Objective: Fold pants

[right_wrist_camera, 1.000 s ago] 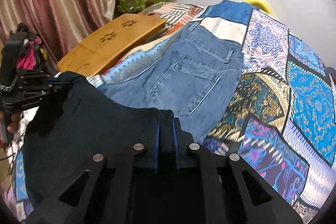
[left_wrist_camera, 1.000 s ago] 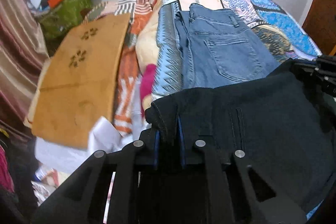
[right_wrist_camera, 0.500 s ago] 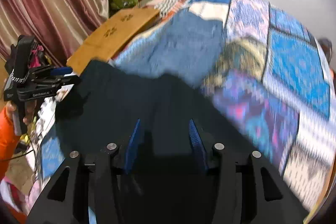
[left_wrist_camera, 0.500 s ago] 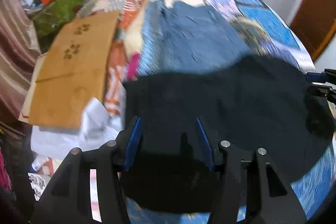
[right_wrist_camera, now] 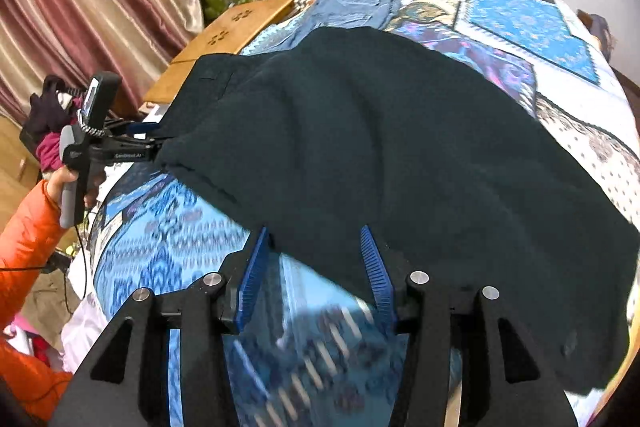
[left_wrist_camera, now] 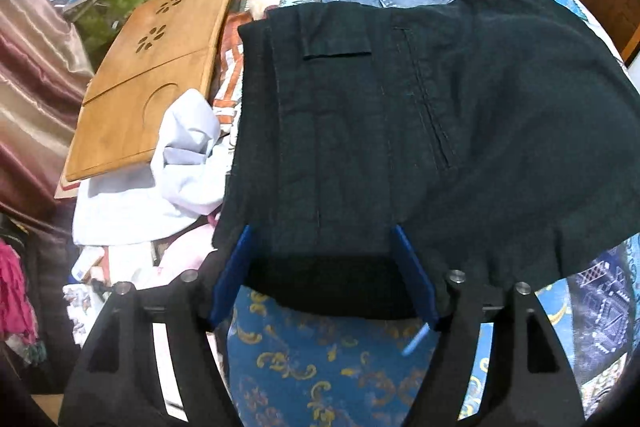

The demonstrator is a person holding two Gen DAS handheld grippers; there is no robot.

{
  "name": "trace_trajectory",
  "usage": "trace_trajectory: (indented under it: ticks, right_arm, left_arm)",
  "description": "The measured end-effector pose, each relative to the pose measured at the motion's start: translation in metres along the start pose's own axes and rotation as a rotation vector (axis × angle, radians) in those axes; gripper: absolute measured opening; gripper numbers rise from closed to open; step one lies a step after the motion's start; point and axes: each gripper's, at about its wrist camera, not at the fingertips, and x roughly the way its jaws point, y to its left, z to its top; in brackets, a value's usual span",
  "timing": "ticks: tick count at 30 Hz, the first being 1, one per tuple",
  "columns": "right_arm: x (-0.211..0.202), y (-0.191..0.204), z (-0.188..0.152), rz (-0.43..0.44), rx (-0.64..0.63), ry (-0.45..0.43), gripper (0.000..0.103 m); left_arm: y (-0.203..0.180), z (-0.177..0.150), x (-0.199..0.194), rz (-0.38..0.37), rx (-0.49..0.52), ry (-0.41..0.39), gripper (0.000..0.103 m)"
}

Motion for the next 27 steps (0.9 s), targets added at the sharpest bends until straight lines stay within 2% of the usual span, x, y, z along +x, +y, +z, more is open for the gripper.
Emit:
trace_trajectory:
  ticks: [4,7,10,13,19,23,27]
  right_arm:
    - [-0.020,-0.012,-0.008,-0.049,0.025,-0.009,0.044]
    - [-0.046,-0.033,-0.018,-0.098,0.083,-0.072,0.044]
    - [-0.074,-0.072,-0.026,-0.157,0.171,-0.143,0.044]
    - [-0.095,-0.105,-0.034,-0.215,0.243,-0.191,0.044]
    - [-0.116,-0.172,-0.051,-0.341,0.347,-0.234,0.044]
    - [-0.109,-0.210,-0.057,-0.356,0.411,-0.230,0.044]
    - [-0.098,-0.232,-0.058,-0.370,0.434,-0.225,0.044]
  left_arm:
    - [-0.010,0.011,-0.035,0.024,0.017,-0.054,0.069]
    - [-0.023,0.024,-0.067,-0.023,0.000,-0.121,0.069]
    - [-0.047,0.040,-0.092,-0.081,0.000,-0.171,0.069]
    - [-0.075,0.053,-0.104,-0.112,0.010,-0.193,0.069]
    - [-0.138,0.077,-0.094,-0.142,0.053,-0.178,0.069]
    - [-0.169,0.081,-0.071,-0.162,0.090,-0.122,0.069]
    - [-0.194,0.076,-0.051,-0.140,0.139,-0.074,0.070]
